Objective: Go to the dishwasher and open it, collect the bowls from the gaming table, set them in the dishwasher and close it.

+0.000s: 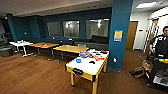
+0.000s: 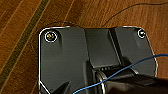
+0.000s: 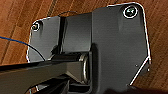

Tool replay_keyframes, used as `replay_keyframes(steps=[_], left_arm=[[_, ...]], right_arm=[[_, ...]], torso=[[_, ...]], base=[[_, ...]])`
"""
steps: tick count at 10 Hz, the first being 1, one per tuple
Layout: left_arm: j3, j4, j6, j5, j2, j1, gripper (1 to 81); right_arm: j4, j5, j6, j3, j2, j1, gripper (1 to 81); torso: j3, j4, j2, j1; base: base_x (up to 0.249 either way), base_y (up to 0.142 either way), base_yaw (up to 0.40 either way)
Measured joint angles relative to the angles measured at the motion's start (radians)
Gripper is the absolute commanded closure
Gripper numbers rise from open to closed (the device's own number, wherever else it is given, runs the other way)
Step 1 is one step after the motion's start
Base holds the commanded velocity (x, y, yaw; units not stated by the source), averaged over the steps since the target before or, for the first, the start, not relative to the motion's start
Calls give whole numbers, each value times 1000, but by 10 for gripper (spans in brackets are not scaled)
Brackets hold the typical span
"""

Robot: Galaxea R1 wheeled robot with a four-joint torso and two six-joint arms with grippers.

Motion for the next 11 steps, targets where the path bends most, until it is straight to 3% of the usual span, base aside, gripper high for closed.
replay_keyframes(steps=[5,11], left_arm=[[0,0,0,1,0,1,10],[3,1,0,1,4,1,10]], right_arm=[[0,0,0,0,5,3,10],[-2,1,0,-1,-5,6,10]], torso=[[0,0,0,0],[0,0,0,-3]], base=[[124,0,0],[11,77,0]])
